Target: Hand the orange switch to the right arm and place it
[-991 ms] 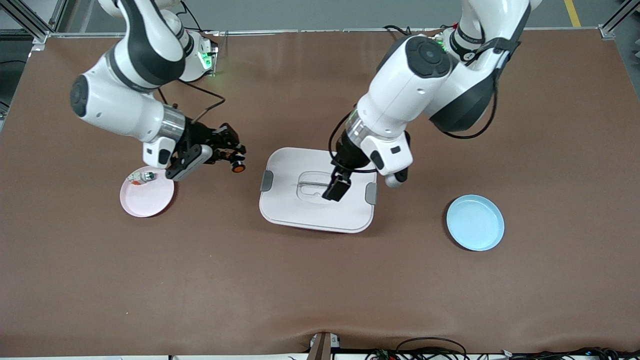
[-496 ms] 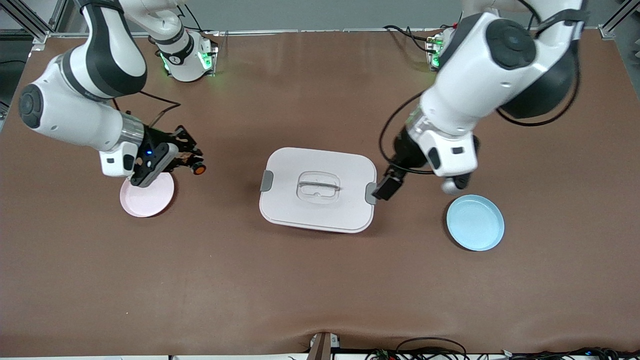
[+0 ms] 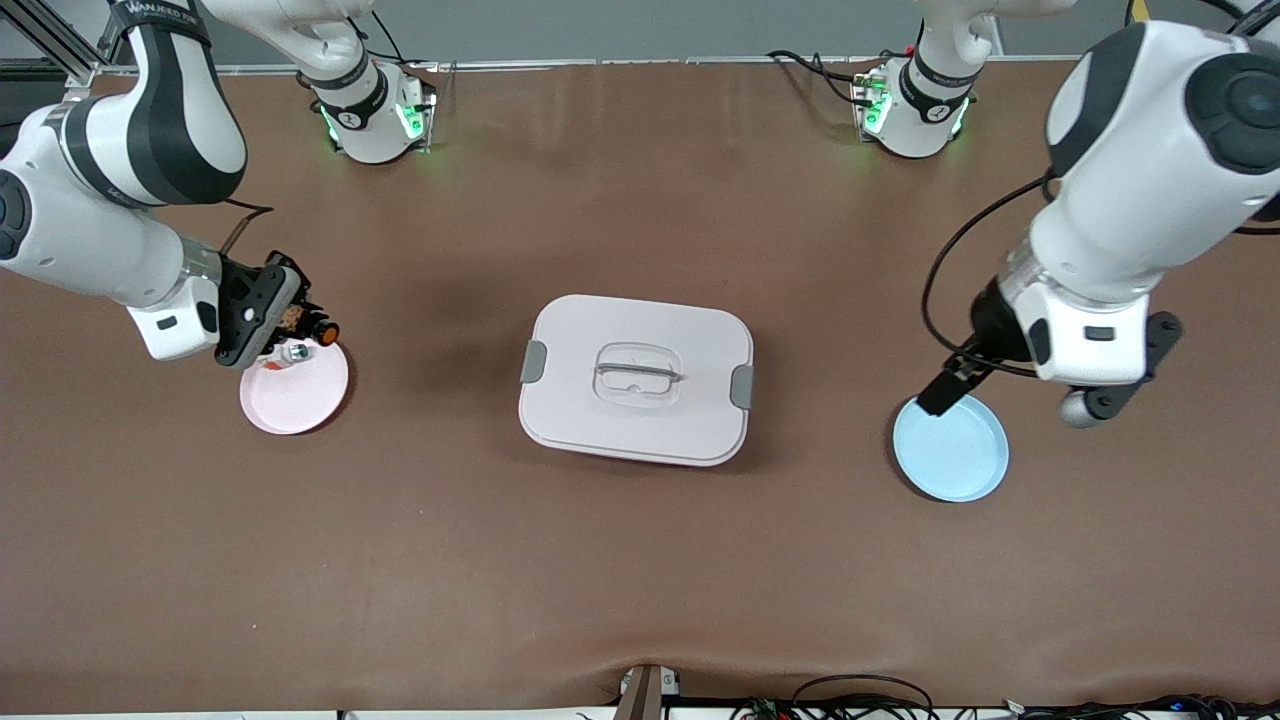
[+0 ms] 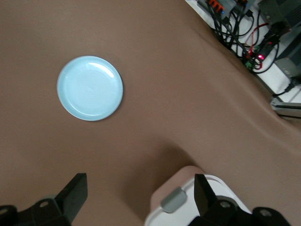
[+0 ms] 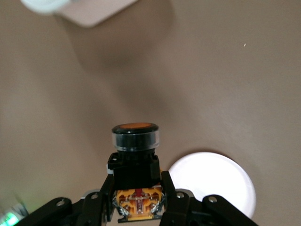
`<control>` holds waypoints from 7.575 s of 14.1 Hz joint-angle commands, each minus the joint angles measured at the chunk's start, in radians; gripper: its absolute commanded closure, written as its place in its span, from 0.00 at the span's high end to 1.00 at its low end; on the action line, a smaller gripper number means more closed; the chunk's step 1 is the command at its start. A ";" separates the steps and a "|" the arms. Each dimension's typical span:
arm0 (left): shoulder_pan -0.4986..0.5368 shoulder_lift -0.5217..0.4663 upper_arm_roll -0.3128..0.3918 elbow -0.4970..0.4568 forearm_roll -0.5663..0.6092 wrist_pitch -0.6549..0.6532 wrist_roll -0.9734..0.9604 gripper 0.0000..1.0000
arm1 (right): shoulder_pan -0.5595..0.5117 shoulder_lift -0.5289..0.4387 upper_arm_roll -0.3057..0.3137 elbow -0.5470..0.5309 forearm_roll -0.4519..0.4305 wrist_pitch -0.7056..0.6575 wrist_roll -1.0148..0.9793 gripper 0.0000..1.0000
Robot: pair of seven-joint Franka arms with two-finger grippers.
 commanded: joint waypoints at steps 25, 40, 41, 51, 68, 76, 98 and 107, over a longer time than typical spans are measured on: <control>0.090 -0.365 0.229 -0.279 -0.082 -0.142 0.911 1.00 | -0.192 0.046 0.016 -0.300 -0.169 0.560 -0.397 0.00; 0.084 -0.423 0.226 -0.332 -0.074 -0.147 0.912 1.00 | -0.225 0.227 0.018 -0.331 -0.172 0.771 -0.455 0.00; 0.082 -0.422 0.224 -0.332 -0.074 -0.147 0.912 1.00 | -0.225 0.235 0.018 -0.338 -0.172 0.790 -0.455 0.00; 0.085 -0.420 0.221 -0.331 -0.074 -0.147 0.912 1.00 | -0.217 0.288 0.019 -0.345 -0.172 0.808 -0.469 0.00; 0.090 -0.417 0.226 -0.326 -0.076 -0.151 0.932 1.00 | -0.202 0.360 0.022 -0.331 -0.172 0.883 -0.469 0.00; 0.097 -0.416 0.230 -0.326 -0.074 -0.156 0.932 1.00 | -0.206 0.363 0.024 -0.245 -0.157 0.790 -0.454 1.00; 0.101 -0.416 0.230 -0.325 -0.068 -0.171 0.934 1.00 | -0.180 0.251 0.018 0.238 -0.158 -0.104 -0.011 1.00; 0.099 -0.419 0.227 -0.323 -0.068 -0.173 0.940 1.00 | -0.136 0.187 0.026 0.341 -0.158 -0.280 0.445 1.00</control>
